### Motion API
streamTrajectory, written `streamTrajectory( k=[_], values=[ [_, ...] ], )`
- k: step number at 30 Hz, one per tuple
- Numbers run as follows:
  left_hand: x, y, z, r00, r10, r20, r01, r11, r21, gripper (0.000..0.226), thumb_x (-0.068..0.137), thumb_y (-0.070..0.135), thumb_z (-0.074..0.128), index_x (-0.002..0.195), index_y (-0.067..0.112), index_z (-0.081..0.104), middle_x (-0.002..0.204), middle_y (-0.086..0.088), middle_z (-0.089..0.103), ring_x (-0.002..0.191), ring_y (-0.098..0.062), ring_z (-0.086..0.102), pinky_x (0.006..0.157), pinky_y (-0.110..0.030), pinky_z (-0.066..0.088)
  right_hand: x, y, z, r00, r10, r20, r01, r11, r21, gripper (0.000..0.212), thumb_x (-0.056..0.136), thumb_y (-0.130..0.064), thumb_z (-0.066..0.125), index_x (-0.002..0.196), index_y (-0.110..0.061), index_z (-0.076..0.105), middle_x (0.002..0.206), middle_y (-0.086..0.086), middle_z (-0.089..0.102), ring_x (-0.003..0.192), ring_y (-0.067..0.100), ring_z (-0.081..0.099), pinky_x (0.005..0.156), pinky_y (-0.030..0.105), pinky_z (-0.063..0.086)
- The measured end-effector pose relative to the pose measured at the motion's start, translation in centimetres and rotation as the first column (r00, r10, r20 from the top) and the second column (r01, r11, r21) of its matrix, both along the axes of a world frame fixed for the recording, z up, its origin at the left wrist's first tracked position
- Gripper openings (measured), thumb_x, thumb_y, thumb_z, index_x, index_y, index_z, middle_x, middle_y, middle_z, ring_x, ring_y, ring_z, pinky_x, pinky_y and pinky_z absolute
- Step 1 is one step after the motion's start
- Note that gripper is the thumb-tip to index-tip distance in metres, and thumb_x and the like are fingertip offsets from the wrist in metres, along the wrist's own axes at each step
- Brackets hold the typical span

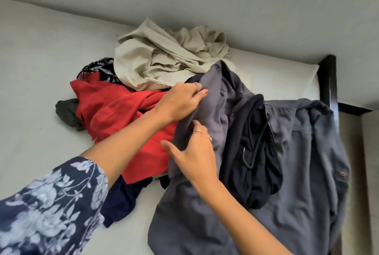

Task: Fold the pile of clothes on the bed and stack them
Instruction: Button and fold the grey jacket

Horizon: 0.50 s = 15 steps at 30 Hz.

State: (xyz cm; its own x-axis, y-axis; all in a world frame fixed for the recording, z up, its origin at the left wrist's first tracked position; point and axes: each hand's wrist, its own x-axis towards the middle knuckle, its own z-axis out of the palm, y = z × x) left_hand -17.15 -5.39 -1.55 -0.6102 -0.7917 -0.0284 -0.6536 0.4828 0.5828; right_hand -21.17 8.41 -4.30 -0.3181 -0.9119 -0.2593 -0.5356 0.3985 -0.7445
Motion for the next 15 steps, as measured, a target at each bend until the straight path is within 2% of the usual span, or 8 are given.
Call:
streamTrajectory(
  k=[3,5,7,9,10,12,13,15],
  values=[
    [-2.1,0.7,2.5,0.978,-0.069,0.199,0.106,0.977,-0.184,0.033,0.101,0.034,0.037,0.097,0.006,0.054,0.098,-0.029,0.062,0.096,-0.046,0.056,0.076,-0.046,0.042,-0.5,-2.4,1.8,0.964,-0.239,0.114,0.233,0.971,0.06,0.041,0.087,-0.043,0.061,0.105,-0.011,0.044,0.112,0.01,0.06,0.109,0.033,0.056,0.074,0.037,0.044],
    [-2.6,0.2,3.6,0.978,-0.067,0.196,0.113,0.966,-0.234,0.037,0.101,0.036,0.036,0.102,0.006,0.056,0.103,-0.026,0.062,0.099,-0.045,0.057,0.079,-0.047,0.043,-2.3,-3.9,2.5,0.953,-0.283,0.107,0.278,0.959,0.059,0.023,0.095,-0.029,0.05,0.102,-0.007,0.05,0.108,0.017,0.064,0.105,0.038,0.057,0.071,0.037,0.039],
    [-2.6,-0.9,3.7,0.992,-0.074,0.099,0.083,0.992,-0.09,0.037,0.1,0.037,0.039,0.082,0.01,0.056,0.091,-0.022,0.064,0.091,-0.041,0.059,0.075,-0.042,0.043,-4.3,-4.8,3.1,0.98,-0.185,0.076,0.185,0.983,0.012,0.023,0.098,-0.025,0.046,0.089,-0.005,0.053,0.102,0.021,0.065,0.101,0.039,0.057,0.067,0.034,0.031],
    [-1.9,-2.1,2.4,0.999,-0.014,-0.053,0.025,0.977,0.213,0.042,0.099,0.043,0.038,0.069,0.017,0.051,0.076,-0.019,0.059,0.076,-0.032,0.059,0.068,-0.035,0.041,-5.9,-5.1,3.8,0.994,-0.076,0.076,0.079,0.996,-0.032,0.031,0.1,-0.023,0.046,0.072,-0.01,0.046,0.081,0.015,0.063,0.083,0.034,0.057,0.065,0.03,0.026],
    [-1.4,-1.9,2.1,0.988,0.065,-0.138,-0.003,0.911,0.411,0.045,0.098,0.05,0.034,0.072,0.019,0.053,0.077,-0.016,0.056,0.075,-0.026,0.057,0.068,-0.031,0.043,-6.6,-5.3,4.1,0.988,-0.06,0.14,0.066,0.997,-0.041,0.034,0.1,-0.024,0.047,0.068,-0.013,0.043,0.07,0.01,0.056,0.074,0.029,0.052,0.066,0.029,0.028],
    [0.3,-0.5,1.0,0.953,0.222,-0.207,0.007,0.666,0.746,0.052,0.096,0.061,0.023,0.091,0.025,0.06,0.093,-0.008,0.06,0.089,-0.02,0.058,0.076,-0.027,0.048,-8.0,-5.7,4.7,0.855,-0.146,0.497,0.178,0.984,-0.017,0.026,0.1,-0.027,0.047,0.081,-0.01,0.052,0.076,0.011,0.051,0.076,0.024,0.047,0.069,0.036,0.034],
    [1.4,0.6,0.3,0.955,0.224,-0.193,0.037,0.556,0.831,0.058,0.092,0.065,0.02,0.101,0.027,0.062,0.102,-0.003,0.065,0.096,-0.016,0.061,0.08,-0.025,0.05,-8.5,-5.9,4.9,0.719,-0.191,0.669,0.242,0.97,0.017,0.025,0.1,-0.028,0.046,0.094,-0.006,0.057,0.087,0.012,0.053,0.082,0.025,0.048,0.072,0.038,0.037],
    [3.0,2.9,-1.9,0.985,0.103,-0.135,0.076,0.441,0.894,0.065,0.08,0.072,0.023,0.117,0.032,0.058,0.119,0.009,0.065,0.109,-0.01,0.061,0.095,-0.03,0.048,-9.5,-6.2,5.1,0.435,-0.228,0.871,0.322,0.943,0.086,0.032,0.1,-0.027,0.044,0.109,0.0,0.059,0.102,0.019,0.054,0.092,0.028,0.051,0.082,0.038,0.042]
  ],
)
